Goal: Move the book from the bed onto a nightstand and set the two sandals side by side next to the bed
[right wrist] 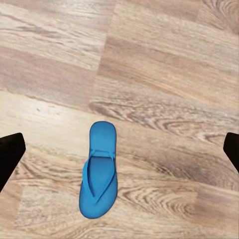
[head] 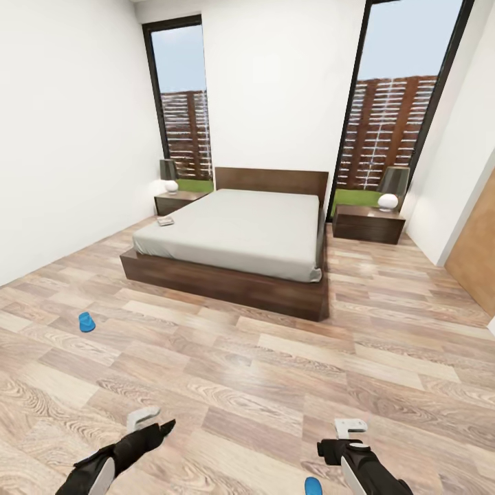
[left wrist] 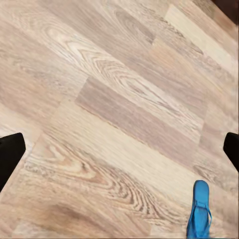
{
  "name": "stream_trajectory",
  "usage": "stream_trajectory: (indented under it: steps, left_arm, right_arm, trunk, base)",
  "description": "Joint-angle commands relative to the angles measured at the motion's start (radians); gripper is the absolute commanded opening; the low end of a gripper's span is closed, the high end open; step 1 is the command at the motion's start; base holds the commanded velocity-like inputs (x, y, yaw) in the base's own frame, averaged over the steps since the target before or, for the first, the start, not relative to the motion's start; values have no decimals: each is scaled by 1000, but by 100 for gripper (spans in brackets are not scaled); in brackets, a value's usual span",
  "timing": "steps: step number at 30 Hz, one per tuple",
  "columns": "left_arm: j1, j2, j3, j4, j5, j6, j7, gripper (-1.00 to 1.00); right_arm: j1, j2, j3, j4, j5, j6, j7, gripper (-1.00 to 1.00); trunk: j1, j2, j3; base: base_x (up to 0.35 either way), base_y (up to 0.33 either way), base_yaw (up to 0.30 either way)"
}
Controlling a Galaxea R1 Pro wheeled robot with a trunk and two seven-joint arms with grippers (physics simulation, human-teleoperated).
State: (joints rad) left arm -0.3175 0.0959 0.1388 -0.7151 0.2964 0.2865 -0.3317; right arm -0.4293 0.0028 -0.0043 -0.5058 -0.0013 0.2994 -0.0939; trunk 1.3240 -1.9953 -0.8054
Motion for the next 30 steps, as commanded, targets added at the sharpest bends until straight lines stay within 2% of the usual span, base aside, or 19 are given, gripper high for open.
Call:
stream_trajectory:
  steps: [1, 3, 4, 6, 8, 9, 14, 16, 23, 30]
  left_arm:
    - [0, 18, 6, -65, 23, 100, -39, 100]
    - [0, 30, 8, -140, 32, 183, -62, 100]
    - [0, 37, 9, -226, 42, 256, -79, 100]
    - [0, 42, 10, -331, 60, 329, -99, 100]
    - [0, 44, 9, -382, 78, 357, -114, 100]
    - [0, 42, 2, -460, 151, 397, -147, 100]
    - [0, 40, 3, -472, 170, 405, -169, 100]
    - [0, 43, 5, -472, 173, 407, -225, 100]
    - [0, 45, 6, -471, 171, 408, -317, 100]
    - [0, 45, 5, -471, 170, 408, -337, 100]
  right_arm:
    - [0, 0, 0, -2, 0, 6, -3, 100]
    - [0, 0, 0, -2, 0, 6, -3, 100]
    - [0, 0, 0, -2, 0, 6, -2, 100]
    - [0, 0, 0, -2, 0, 6, -2, 100]
    - [0, 0, 0, -2, 0, 6, -2, 100]
    - [0, 0, 0, -2, 0, 6, -1, 100]
    - [0, 0, 0, 0, 0, 6, -1, 100]
    - [0, 1, 1, 2, -1, 6, -1, 100]
    - [0, 2, 1, 4, -2, 6, -1, 100]
    - [0, 7, 1, 4, -1, 6, -1, 100]
  trunk:
    - [4, -8, -4]
    - [12, -22, -11]
    - [15, -29, -14]
    - [23, -43, -20]
    - [31, -57, -26]
    - [35, -64, -29]
    - [54, -99, -45]
    - [61, -113, -51]
    - [88, -162, -73]
    - [115, -211, -95]
  base:
    - [0, 0, 0]
    - [0, 0, 0]
    - [0, 0, 0]
    - [0, 0, 0]
    - [0, 0, 0]
    - [0, 0, 0]
    - [0, 0, 0]
    - [0, 0, 0]
    - [0, 0, 0]
    - [0, 0, 0]
